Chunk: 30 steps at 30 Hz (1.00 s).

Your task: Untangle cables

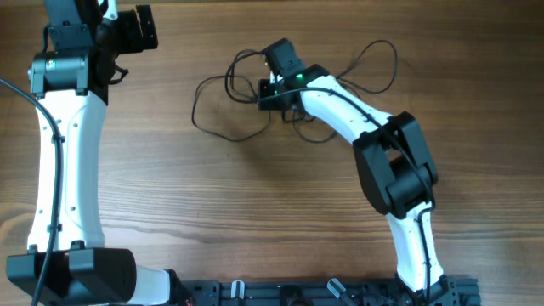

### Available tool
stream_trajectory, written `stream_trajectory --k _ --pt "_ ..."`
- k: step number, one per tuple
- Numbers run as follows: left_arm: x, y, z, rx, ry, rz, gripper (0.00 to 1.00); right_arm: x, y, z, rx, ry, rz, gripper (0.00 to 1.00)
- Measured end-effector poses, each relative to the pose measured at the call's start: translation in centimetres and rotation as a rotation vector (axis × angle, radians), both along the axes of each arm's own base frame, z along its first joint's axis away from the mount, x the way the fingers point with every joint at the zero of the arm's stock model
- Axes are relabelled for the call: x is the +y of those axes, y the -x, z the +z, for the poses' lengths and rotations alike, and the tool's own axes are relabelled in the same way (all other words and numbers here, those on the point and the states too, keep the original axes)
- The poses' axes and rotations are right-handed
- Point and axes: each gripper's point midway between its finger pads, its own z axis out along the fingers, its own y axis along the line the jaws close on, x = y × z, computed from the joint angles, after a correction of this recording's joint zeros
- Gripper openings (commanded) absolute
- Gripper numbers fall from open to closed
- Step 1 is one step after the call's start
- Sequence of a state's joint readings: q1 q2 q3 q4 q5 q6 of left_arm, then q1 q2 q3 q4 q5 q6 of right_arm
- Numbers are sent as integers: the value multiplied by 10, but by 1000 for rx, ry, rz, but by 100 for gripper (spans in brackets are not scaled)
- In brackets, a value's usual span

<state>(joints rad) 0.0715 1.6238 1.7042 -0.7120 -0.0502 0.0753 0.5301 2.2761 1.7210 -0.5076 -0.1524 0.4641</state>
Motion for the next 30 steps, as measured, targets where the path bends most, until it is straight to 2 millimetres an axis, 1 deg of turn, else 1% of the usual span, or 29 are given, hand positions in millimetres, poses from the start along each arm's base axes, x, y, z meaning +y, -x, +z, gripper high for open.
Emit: stream_trajectory --k 5,7,10,11,12,14,15,17,20,22,23,28,30 --pt "0 0 0 -1 2 2 100 1 -1 9 9 -62 63 5" --pt "0 0 0 -1 2 2 100 2 -2 23 -12 -78 79 5" --pt "0 0 0 -1 2 2 100 5 -9 61 -80 -116 100 4" --pt "0 0 0 -1 3 2 100 7 -11 81 -116 -136 112 4" --pt "0 0 0 -1 3 2 100 7 -13 96 -145 -150 122 5" --pt "0 0 0 -1 3 1 100 5 -14 137 -224 -180 143 5" --pt "-1 0 0 -1 6 -2 100 2 -14 164 -277 -197 155 5" --pt "-2 0 0 -1 11 -9 100 -4 -13 199 -345 -215 159 5" --pt "-4 0 0 -2 16 -16 100 -13 -9 239 -427 -227 163 5" --pt "-4 0 0 -2 17 -18 100 -20 -7 255 -468 -218 161 5" --pt "-5 0 0 -1 19 -20 100 -23 -7 259 -483 -207 160 4" --pt "-6 0 0 0 24 -28 100 -38 -8 267 -514 -107 147 5" --pt "-7 0 -1 1 25 -29 100 -47 -9 277 -531 -56 135 4"
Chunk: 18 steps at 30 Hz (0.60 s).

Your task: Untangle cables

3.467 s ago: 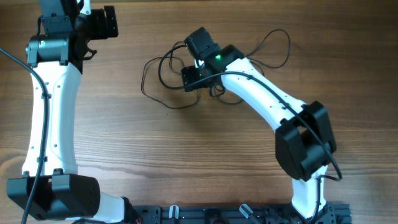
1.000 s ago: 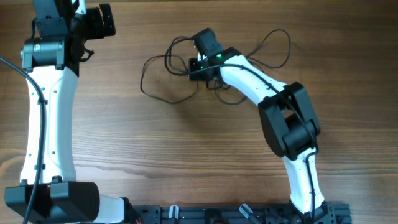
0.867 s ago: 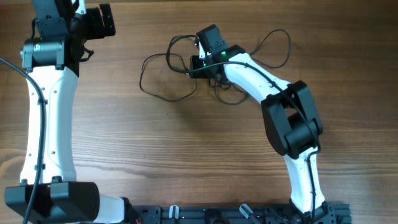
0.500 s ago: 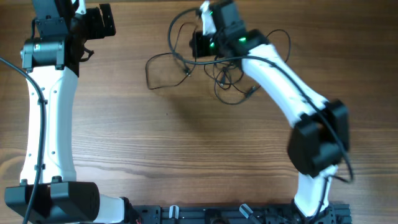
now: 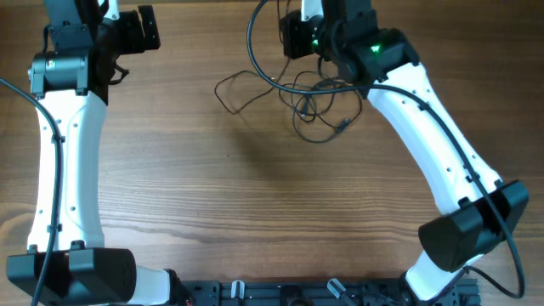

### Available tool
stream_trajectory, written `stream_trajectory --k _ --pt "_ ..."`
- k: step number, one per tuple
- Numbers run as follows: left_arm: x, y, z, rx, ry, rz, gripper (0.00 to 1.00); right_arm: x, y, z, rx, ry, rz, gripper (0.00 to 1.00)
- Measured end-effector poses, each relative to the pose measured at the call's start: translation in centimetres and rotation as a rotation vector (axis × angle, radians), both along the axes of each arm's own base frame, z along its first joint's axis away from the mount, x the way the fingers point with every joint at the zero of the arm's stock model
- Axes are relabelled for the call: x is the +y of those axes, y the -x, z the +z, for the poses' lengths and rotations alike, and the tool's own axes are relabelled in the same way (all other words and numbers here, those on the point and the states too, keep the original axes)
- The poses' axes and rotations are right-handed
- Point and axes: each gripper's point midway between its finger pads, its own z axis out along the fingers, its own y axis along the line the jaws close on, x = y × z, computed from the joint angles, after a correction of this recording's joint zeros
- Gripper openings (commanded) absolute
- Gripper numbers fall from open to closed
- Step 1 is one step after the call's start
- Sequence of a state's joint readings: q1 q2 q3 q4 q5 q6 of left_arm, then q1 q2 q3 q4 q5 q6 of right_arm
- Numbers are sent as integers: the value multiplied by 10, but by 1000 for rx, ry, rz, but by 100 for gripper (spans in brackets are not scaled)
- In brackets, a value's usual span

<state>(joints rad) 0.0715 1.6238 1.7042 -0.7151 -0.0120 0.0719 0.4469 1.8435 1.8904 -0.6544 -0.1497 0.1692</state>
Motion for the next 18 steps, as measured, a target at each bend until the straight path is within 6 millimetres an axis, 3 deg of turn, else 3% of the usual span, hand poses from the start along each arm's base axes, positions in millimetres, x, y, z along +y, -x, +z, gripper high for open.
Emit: stream_trajectory --k 7,9,18 --pt "-1 0 -1 3 2 -3 100 -36 -4 93 -192 76 -123 4" --pt "-1 1 -1 4 2 -2 100 -55 -2 118 -225 77 -176 4" --pt "-1 1 -1 4 2 -2 100 -155 6 165 -270 157 -454 4"
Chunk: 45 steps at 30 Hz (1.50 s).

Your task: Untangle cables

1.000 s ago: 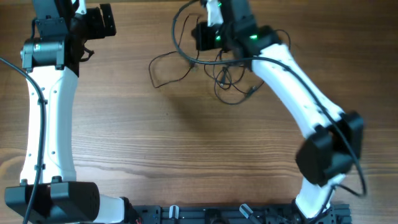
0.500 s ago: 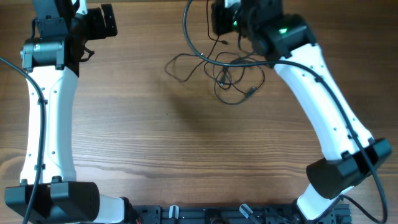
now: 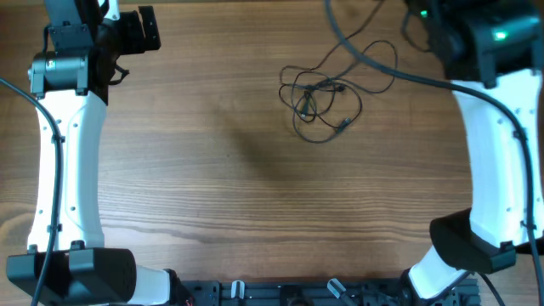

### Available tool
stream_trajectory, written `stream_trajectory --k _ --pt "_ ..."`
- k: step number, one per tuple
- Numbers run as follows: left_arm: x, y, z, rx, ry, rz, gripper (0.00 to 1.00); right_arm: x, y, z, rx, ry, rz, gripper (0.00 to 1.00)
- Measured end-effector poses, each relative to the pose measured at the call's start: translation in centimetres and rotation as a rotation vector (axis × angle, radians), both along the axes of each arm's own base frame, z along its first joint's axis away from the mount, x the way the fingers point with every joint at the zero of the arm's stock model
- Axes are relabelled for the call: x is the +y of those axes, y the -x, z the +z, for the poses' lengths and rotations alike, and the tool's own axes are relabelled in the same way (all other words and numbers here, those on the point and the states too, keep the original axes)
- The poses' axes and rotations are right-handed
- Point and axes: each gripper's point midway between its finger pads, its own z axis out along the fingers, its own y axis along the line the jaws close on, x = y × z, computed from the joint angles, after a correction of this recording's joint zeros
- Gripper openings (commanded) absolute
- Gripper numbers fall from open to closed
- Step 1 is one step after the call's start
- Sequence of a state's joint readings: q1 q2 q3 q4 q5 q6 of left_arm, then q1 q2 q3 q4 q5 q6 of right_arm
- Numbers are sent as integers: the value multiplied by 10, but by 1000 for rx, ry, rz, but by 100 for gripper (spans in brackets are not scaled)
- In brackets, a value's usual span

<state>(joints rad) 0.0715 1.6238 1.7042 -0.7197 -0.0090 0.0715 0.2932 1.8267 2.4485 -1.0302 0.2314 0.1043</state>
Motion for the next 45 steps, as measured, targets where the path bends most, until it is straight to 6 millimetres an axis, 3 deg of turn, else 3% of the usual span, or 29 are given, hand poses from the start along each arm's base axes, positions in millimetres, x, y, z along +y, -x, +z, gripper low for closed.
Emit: stream_trajectory --k 12,16,19,24,27,33,45 --pt "0 0 -1 3 0 0 100 -97 34 63 -138 48 -299 4" --pt "0 0 -1 3 0 0 100 -135 59 84 -185 52 -390 4" --pt "0 0 -1 3 0 0 100 -172 91 106 -240 49 -490 4" --pt "0 0 -1 3 0 0 100 -214 115 111 -252 43 -612 4" --pt "0 0 -1 3 1 0 100 -232 114 100 -222 37 -665 4" --pt "0 0 -1 3 3 1 100 -272 87 40 -69 39 -754 4" --pt "0 0 0 2 2 1 100 -300 7 -55 109 0 -754 4"
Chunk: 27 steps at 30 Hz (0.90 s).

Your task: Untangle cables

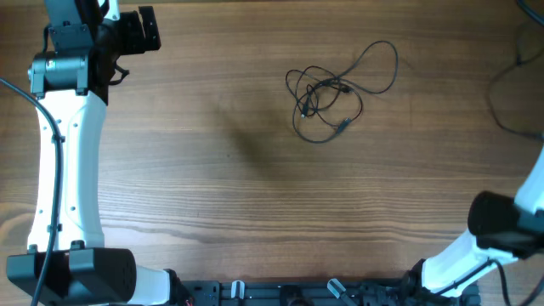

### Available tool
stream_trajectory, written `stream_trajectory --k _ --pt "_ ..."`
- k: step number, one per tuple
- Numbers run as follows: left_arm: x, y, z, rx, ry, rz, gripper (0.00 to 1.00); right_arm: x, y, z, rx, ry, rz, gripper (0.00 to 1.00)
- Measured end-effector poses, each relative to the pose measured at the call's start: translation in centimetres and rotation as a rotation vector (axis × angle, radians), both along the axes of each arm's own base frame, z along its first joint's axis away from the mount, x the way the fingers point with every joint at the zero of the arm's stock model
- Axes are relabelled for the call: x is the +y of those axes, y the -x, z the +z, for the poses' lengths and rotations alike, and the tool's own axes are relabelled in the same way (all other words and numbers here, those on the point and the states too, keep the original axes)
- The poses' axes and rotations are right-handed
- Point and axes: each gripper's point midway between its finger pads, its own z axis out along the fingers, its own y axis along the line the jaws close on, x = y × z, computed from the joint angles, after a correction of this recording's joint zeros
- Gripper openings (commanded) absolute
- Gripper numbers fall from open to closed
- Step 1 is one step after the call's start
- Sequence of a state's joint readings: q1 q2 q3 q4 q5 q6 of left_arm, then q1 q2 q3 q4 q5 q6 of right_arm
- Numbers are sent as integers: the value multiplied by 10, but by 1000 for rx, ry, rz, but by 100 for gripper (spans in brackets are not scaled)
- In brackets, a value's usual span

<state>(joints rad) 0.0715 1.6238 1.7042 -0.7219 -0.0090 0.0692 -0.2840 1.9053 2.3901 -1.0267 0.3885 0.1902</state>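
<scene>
A thin black cable tangle (330, 95) lies on the wooden table (255, 195), right of centre toward the far edge, with one wide loop reaching up to the right. A thicker dark cable (501, 98) curves along the right edge, apart from the tangle, and both its ends run out of frame. Of the right arm only the base section (501, 229) shows at lower right; its gripper is out of view. The left gripper (143, 31) is at the far left corner, well away from the cables, and the state of its jaws is unclear from above.
The left arm's white link (64, 144) runs down the left side of the table. A black rail (323, 293) with clips lines the near edge.
The right arm's upper part, then at the far right corner trailing the thick cable, has left the frame. That cable now shows only at the right edge. The thin tangle stays where it was.
The right gripper was first down on the tangle near the far middle. Then it was raised at the far edge with a thick cable looping from it. Then it was at the far right, the thick cable drawn away from the thin tangle. The left arm never moved.
</scene>
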Motion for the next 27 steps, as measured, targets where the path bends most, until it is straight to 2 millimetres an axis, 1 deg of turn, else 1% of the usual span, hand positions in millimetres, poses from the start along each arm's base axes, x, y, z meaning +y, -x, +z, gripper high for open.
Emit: stream_trajectory --k 3,6,7,9,15,17,18,20,22,27 --pt "0 0 0 0 0 0 100 -12 -17 -21 15 -12 -14 4" --pt "0 0 0 0 0 0 100 -30 -32 -40 18 -21 -43 4" --pt "0 0 0 0 0 0 100 -43 -38 -48 12 -21 -63 5" --pt "0 0 0 0 0 0 100 -54 -41 -54 6 -21 -82 5" --pt "-3 0 0 0 5 -16 100 -102 -46 -59 -37 32 -146 5" --pt "-5 0 0 0 6 -28 100 -118 -48 -66 -30 58 -169 5" --pt "-5 0 0 0 5 -30 100 -122 -50 -71 -22 64 -174 5" --pt "-5 0 0 1 6 -35 100 -129 -56 -85 -3 71 -178 5" --pt "-6 0 0 1 5 -39 100 -134 -66 -103 18 74 -176 4" --pt "-6 0 0 2 4 -42 100 -142 -83 -160 104 57 -163 5"
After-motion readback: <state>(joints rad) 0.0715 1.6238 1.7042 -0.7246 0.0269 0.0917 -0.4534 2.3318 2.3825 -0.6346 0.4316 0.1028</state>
